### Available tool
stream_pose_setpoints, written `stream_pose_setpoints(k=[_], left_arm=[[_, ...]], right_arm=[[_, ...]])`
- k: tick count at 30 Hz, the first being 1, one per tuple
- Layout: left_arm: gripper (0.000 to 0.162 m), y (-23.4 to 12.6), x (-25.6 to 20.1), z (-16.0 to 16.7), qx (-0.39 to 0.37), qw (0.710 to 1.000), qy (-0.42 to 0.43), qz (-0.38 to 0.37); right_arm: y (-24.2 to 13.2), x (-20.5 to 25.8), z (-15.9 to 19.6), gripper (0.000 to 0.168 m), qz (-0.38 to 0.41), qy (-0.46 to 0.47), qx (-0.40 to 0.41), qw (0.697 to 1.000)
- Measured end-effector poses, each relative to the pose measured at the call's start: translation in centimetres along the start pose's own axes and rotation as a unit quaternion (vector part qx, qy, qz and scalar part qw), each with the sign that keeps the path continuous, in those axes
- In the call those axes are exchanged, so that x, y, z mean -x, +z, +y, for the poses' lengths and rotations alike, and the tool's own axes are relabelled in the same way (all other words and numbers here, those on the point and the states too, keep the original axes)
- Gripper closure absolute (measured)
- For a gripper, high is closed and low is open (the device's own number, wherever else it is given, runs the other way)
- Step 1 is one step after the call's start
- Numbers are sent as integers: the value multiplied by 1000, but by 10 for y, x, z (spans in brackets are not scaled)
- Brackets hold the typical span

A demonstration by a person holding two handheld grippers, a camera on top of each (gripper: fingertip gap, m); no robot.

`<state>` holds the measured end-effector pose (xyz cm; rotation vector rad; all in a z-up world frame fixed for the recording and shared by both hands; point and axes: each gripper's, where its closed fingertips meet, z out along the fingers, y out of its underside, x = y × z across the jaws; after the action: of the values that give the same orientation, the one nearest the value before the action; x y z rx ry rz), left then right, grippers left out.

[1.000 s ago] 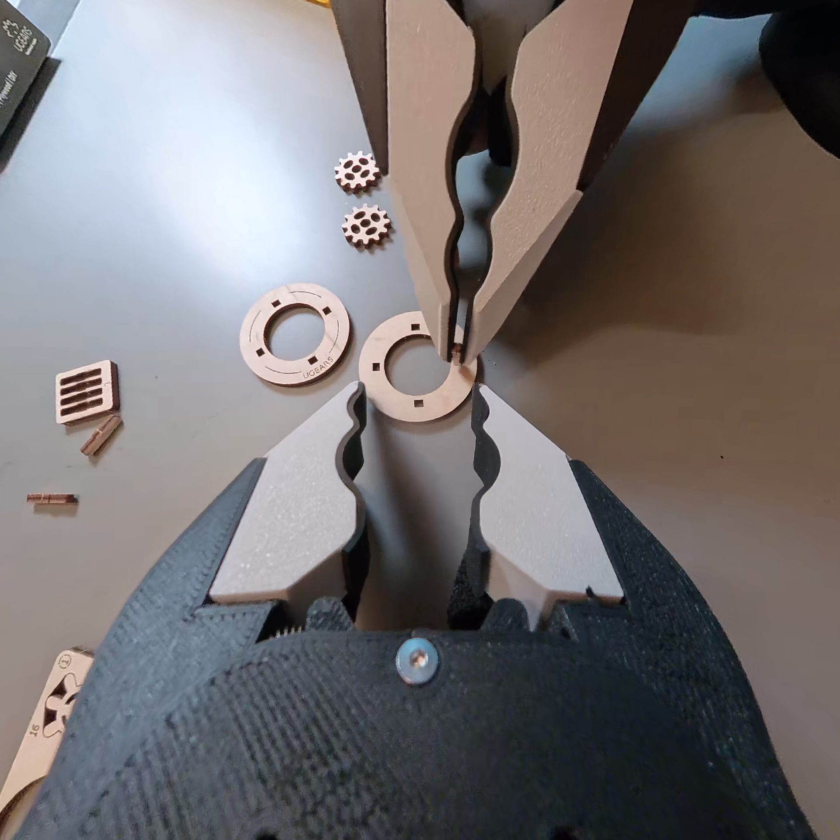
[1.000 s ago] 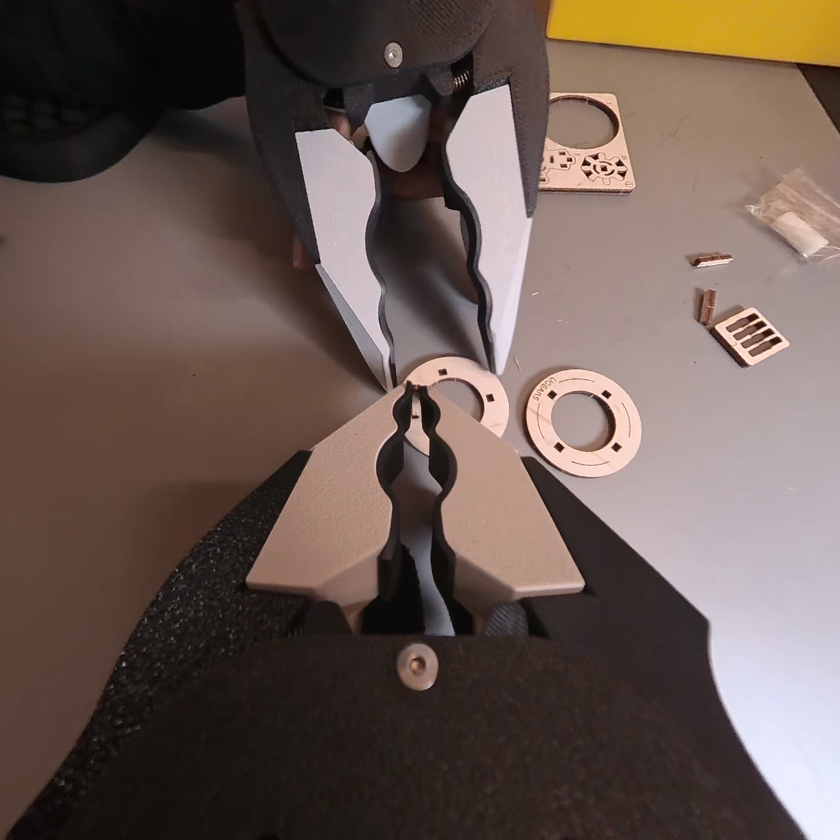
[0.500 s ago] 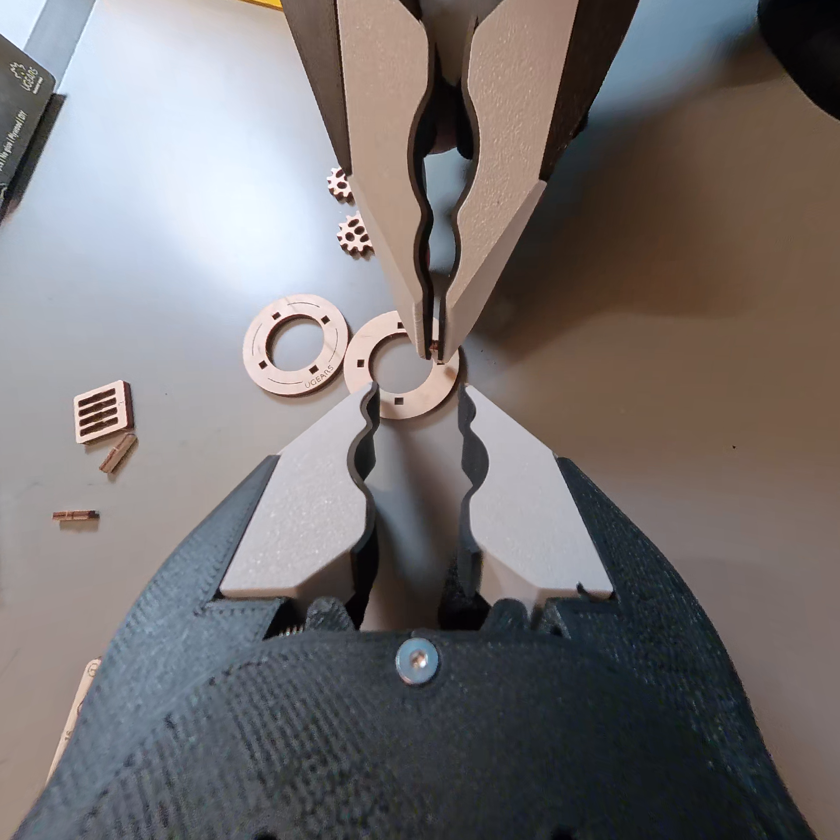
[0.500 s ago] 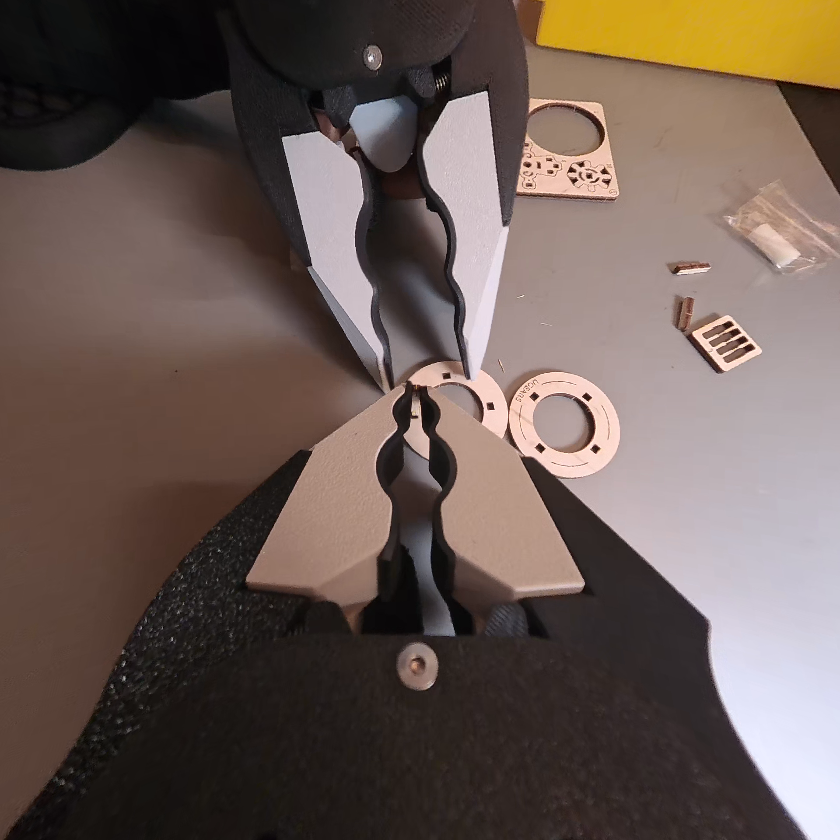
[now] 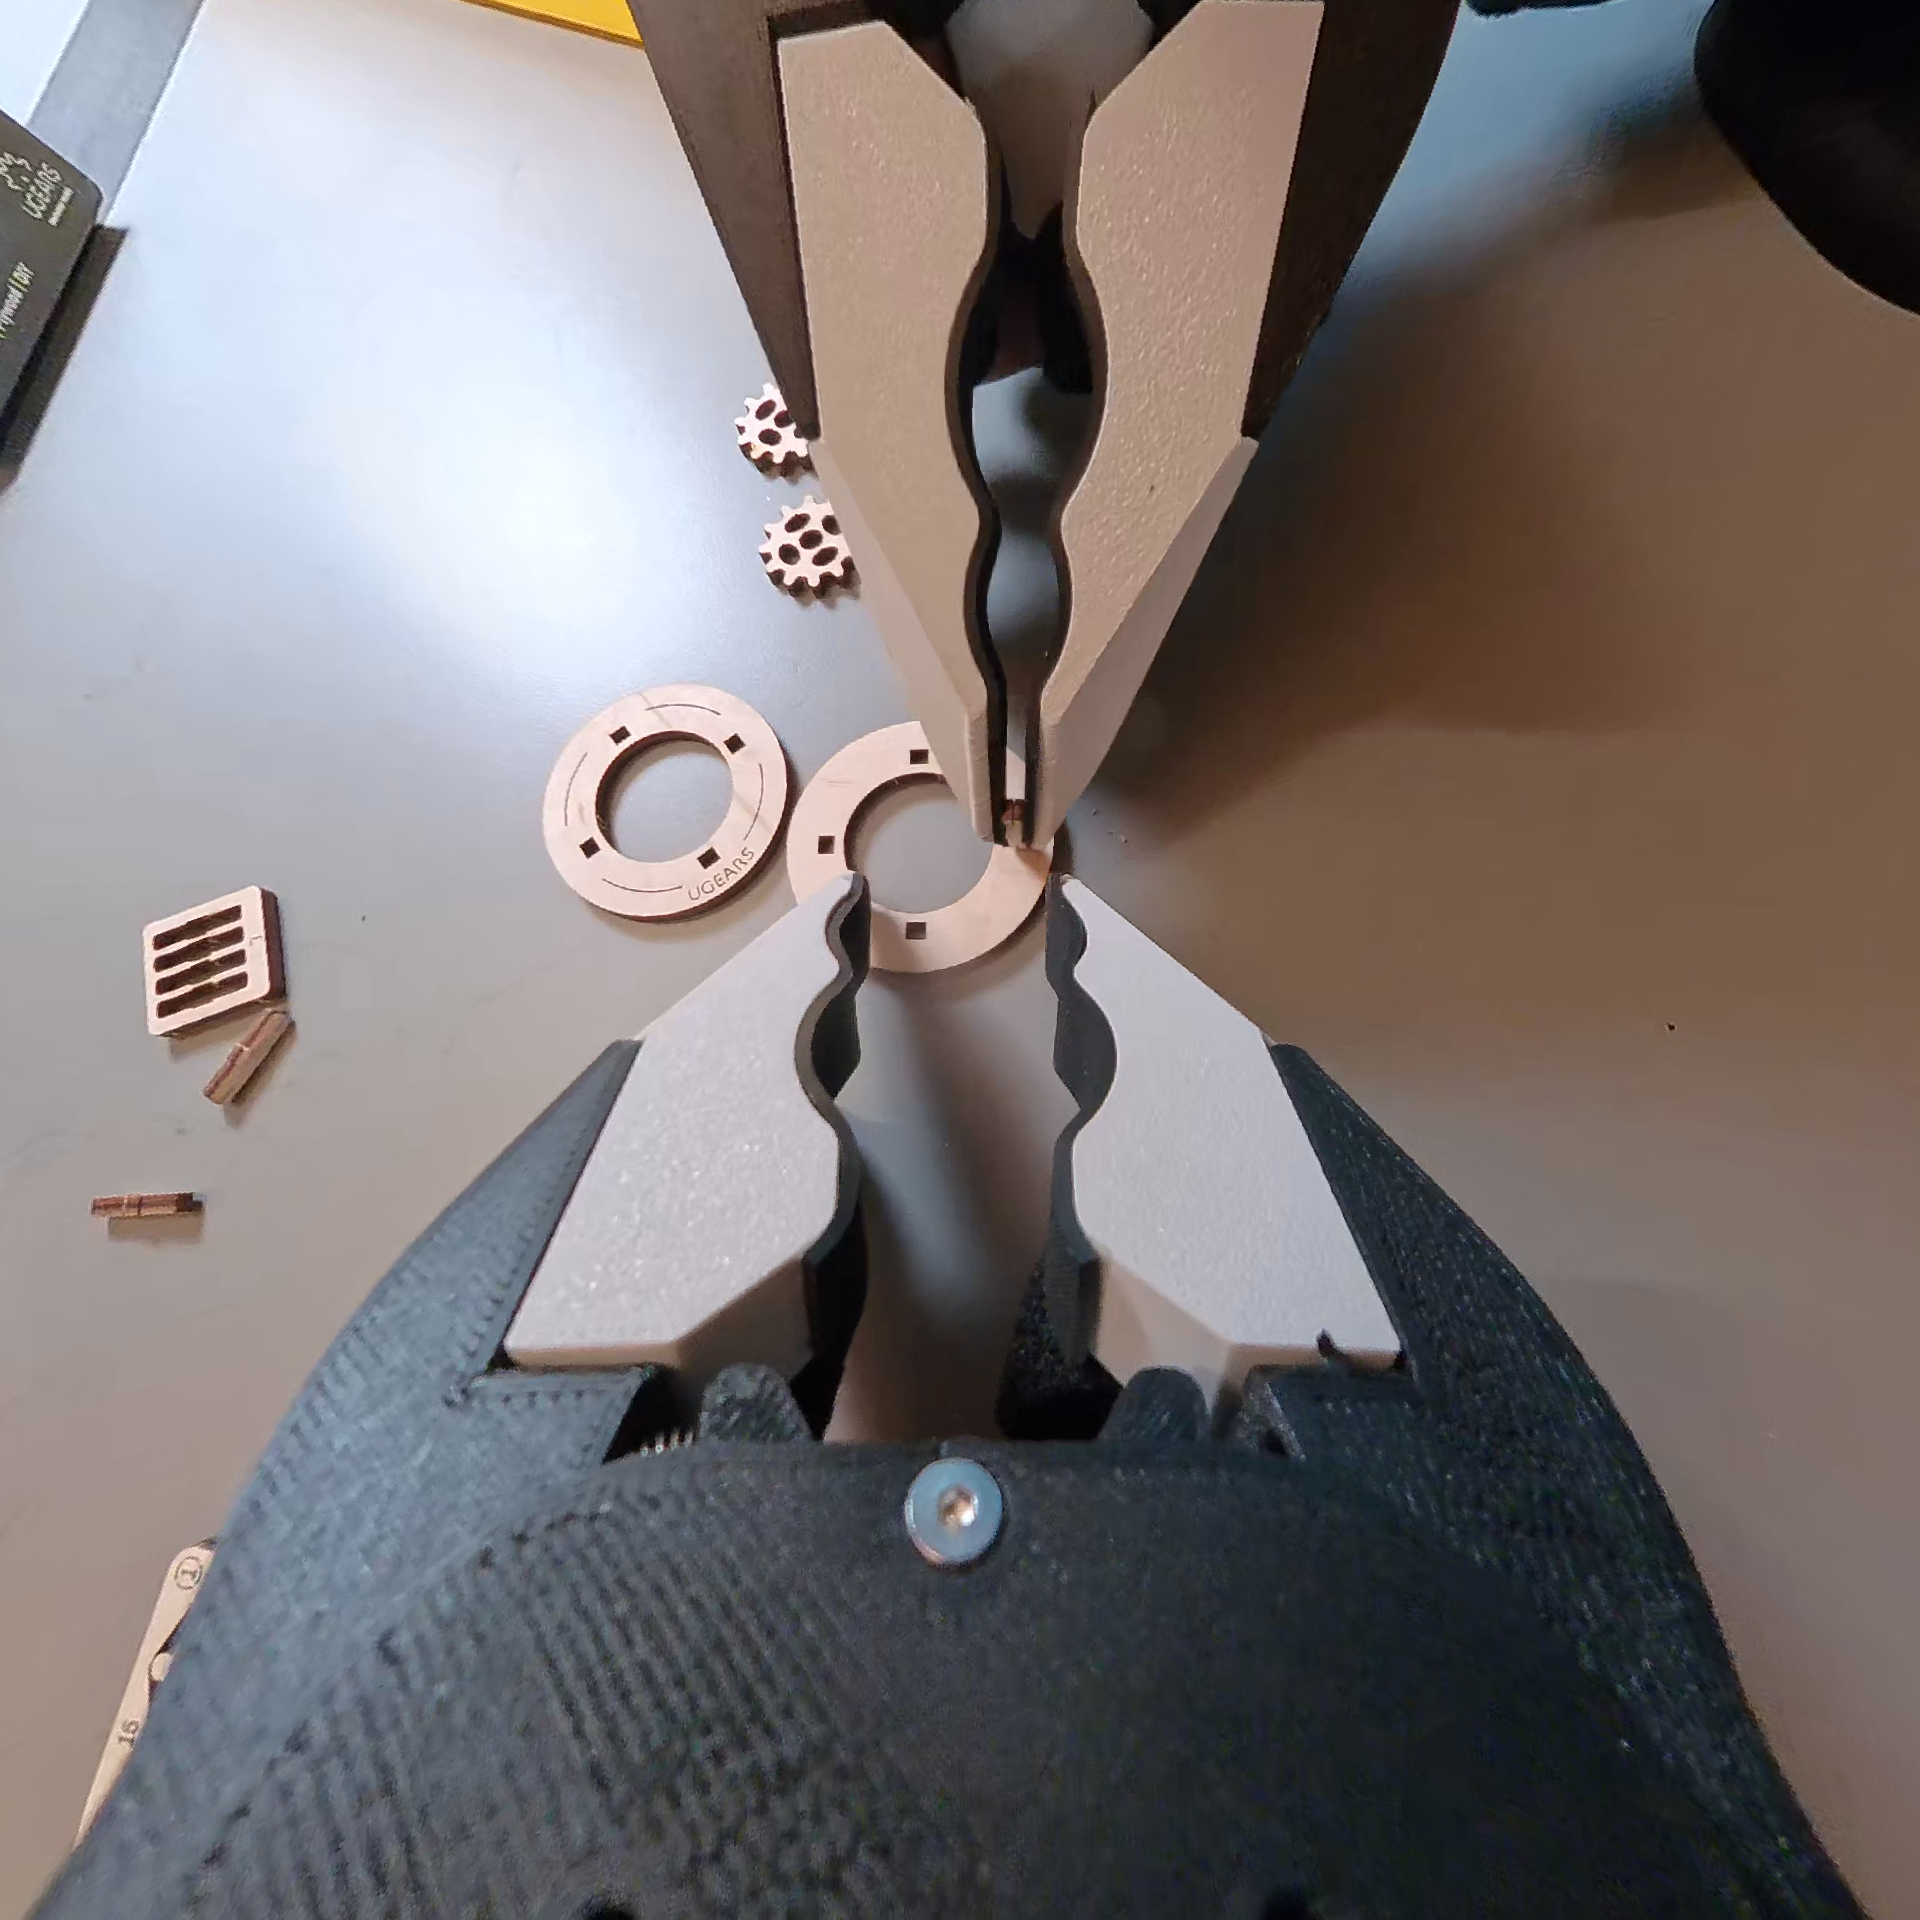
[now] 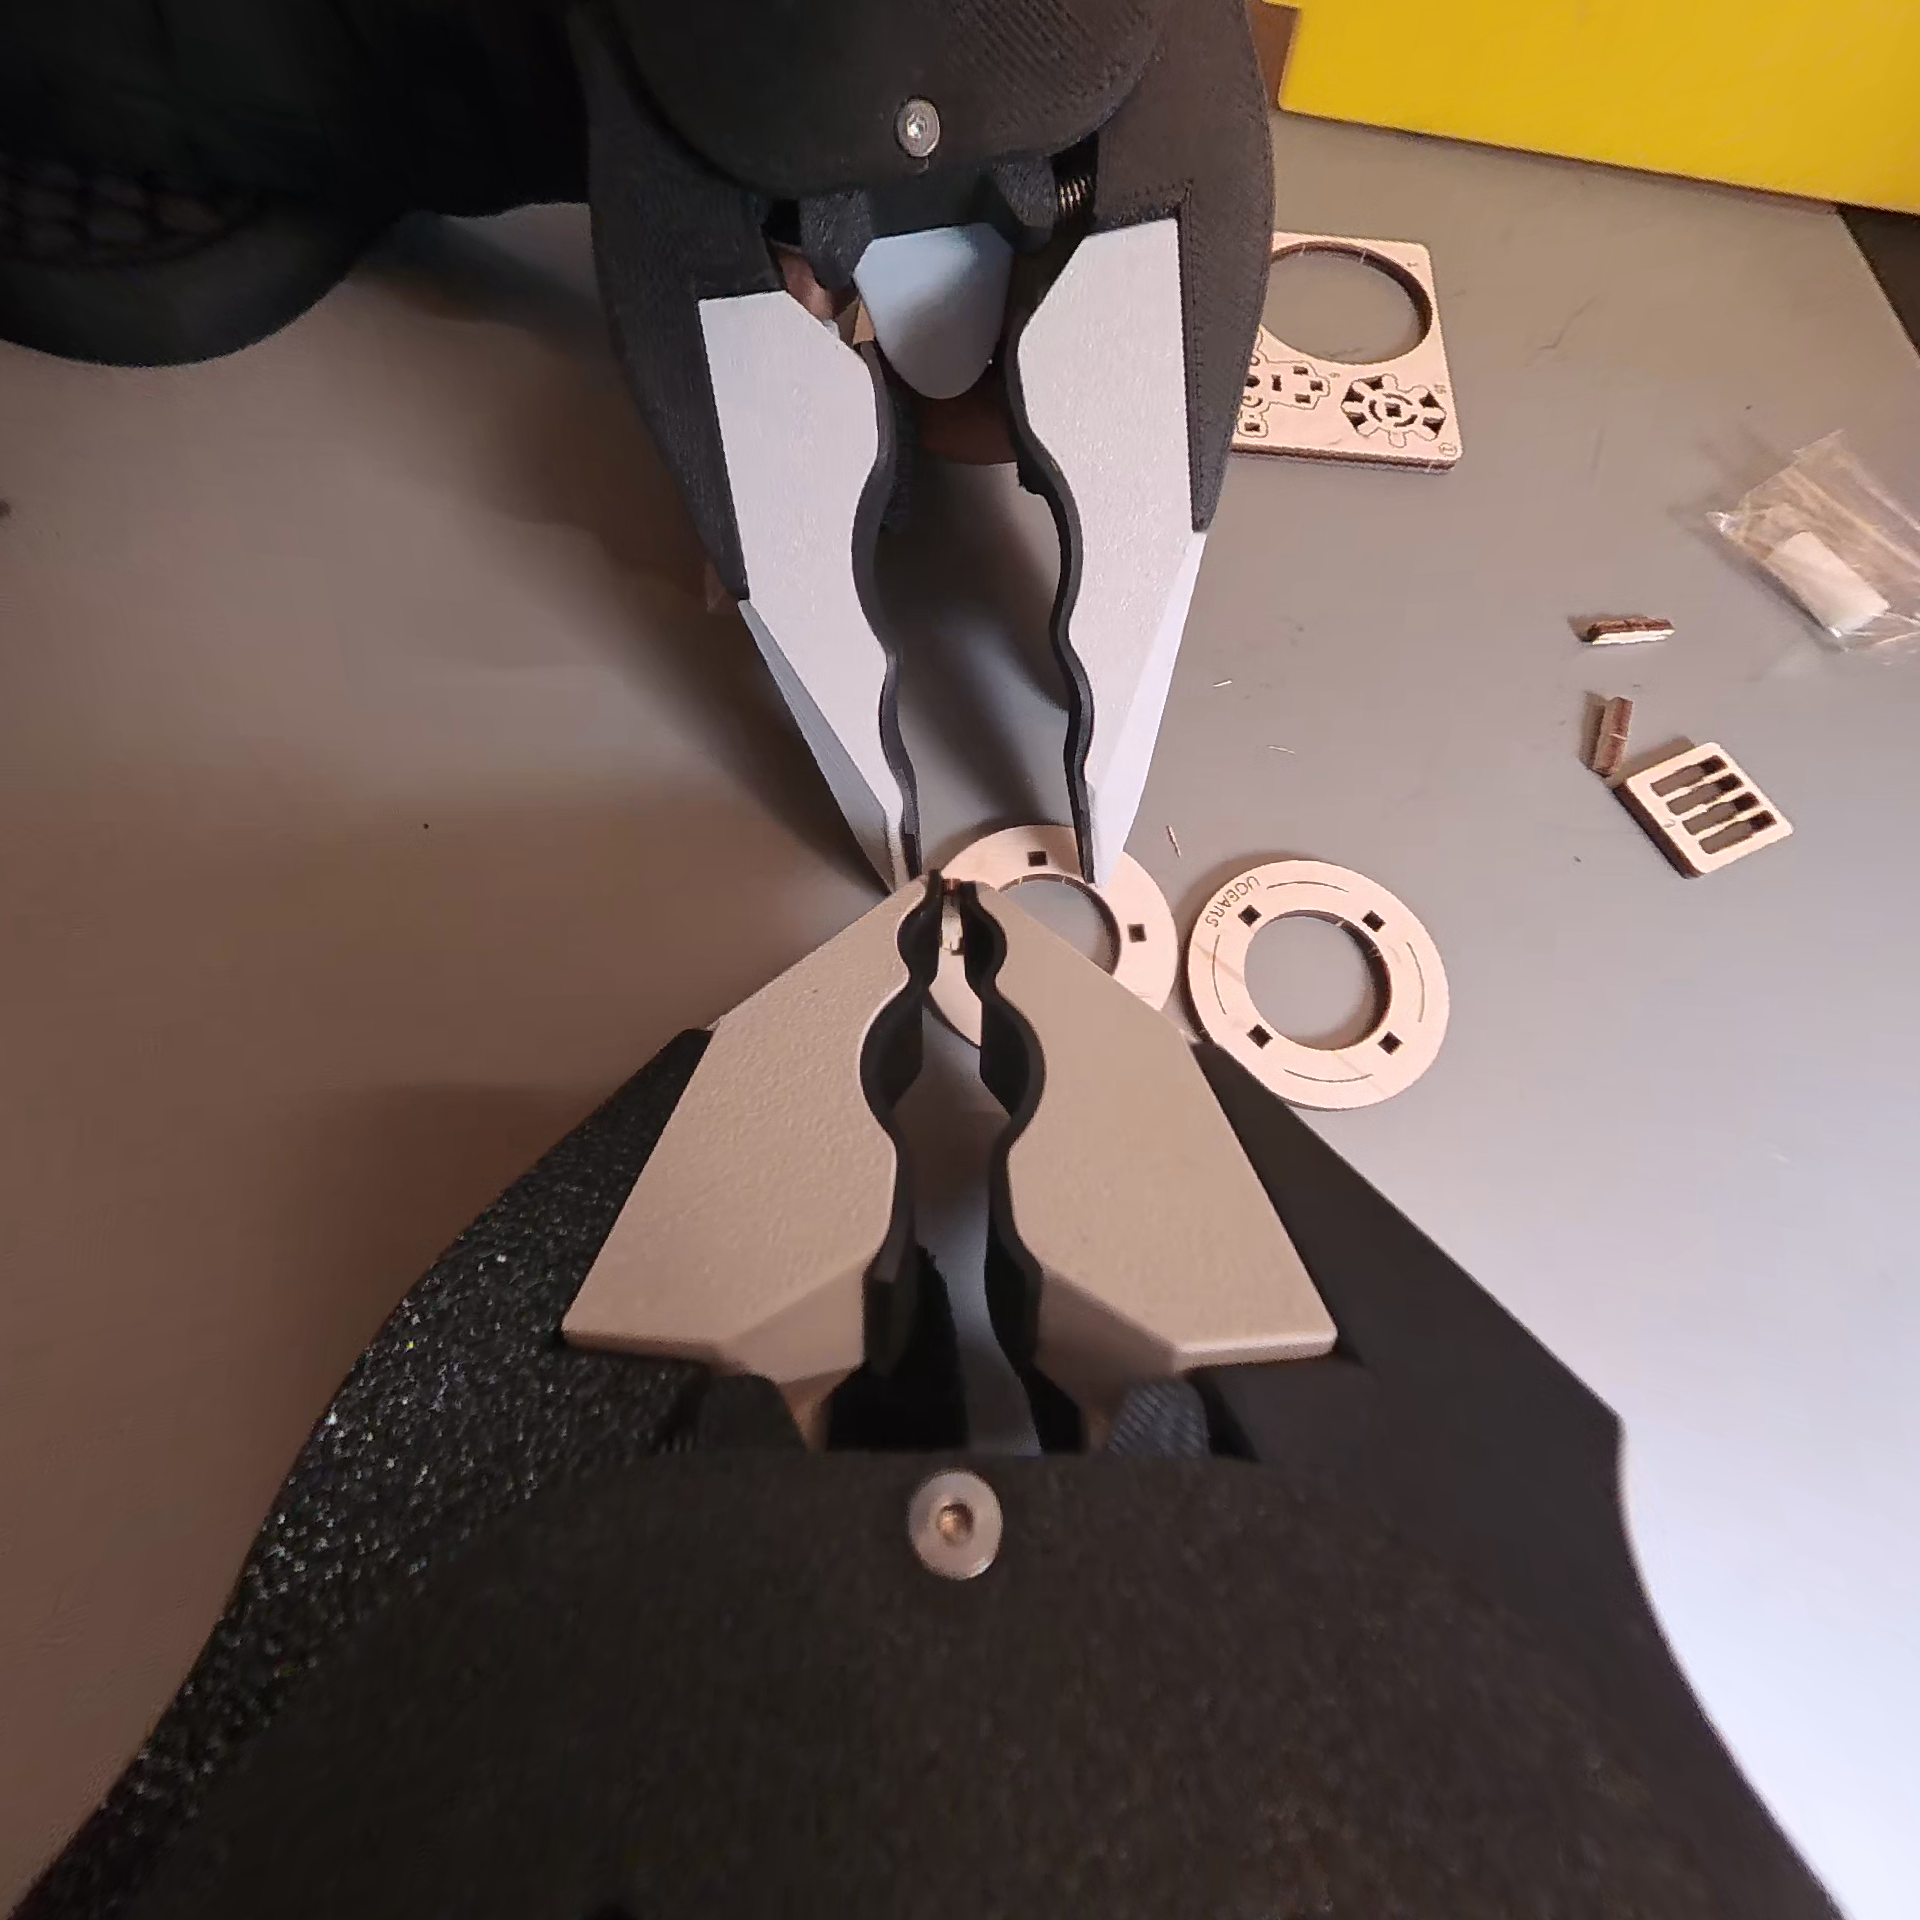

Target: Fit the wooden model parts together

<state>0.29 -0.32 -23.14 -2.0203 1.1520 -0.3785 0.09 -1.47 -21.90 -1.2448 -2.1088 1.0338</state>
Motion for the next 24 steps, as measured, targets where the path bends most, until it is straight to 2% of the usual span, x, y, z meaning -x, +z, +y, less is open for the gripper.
stream_pose_setpoints(k=[24], left_arm=[[133,0,1,1,-3,1000,5,-2]], right_arm=[[-2,-3,5,167,0,-15,-6,1000]])
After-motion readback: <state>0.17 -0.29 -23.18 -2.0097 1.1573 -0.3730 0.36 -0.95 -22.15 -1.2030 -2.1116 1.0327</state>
